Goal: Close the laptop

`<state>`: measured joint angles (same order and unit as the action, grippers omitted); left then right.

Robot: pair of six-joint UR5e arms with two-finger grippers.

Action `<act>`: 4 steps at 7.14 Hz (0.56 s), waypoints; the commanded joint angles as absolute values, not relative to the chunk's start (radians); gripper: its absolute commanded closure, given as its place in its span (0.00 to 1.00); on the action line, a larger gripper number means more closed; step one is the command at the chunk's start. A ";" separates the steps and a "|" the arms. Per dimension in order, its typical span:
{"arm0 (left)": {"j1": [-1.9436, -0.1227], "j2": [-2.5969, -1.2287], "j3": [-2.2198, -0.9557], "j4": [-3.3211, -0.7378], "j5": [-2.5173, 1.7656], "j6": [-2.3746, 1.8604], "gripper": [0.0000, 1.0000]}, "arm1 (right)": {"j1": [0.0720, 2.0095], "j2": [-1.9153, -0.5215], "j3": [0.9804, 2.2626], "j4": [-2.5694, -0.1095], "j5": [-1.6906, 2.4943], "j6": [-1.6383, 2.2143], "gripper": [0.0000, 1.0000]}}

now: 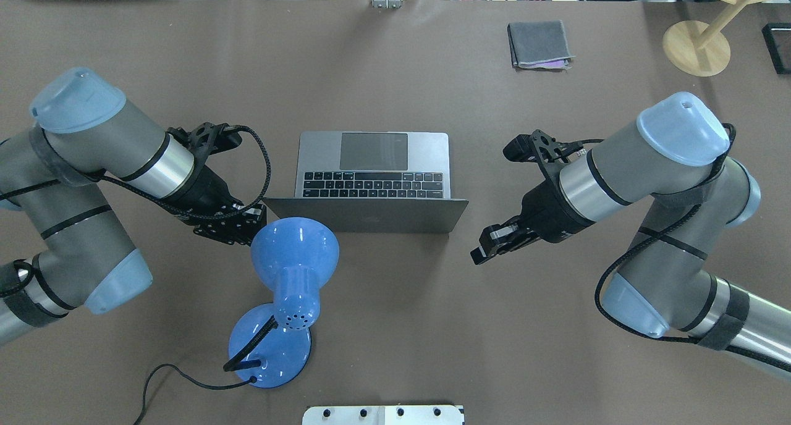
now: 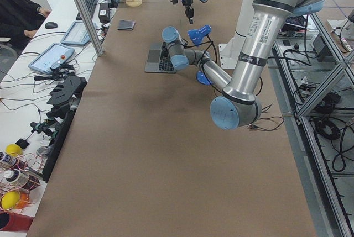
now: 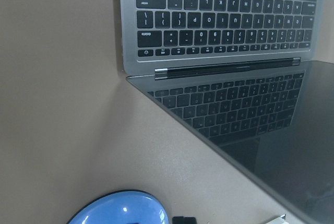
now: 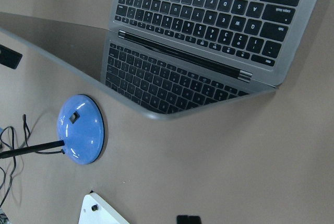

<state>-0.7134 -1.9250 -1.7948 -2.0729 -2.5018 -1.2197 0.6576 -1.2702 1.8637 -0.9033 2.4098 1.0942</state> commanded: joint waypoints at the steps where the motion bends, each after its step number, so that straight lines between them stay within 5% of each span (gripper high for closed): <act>1: -0.712 -1.939 -1.790 -2.072 -2.505 -1.221 1.00 | 0.664 -1.266 1.859 -0.905 2.349 1.092 1.00; 4: -0.712 -1.970 -1.776 -2.077 -2.499 -1.256 1.00 | 0.686 -1.217 1.815 -0.911 2.336 1.094 1.00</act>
<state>-0.7129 -1.9579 -1.7808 -2.0749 -2.5003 -1.2464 0.6758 -1.2401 1.8345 -0.9098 2.3393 1.0925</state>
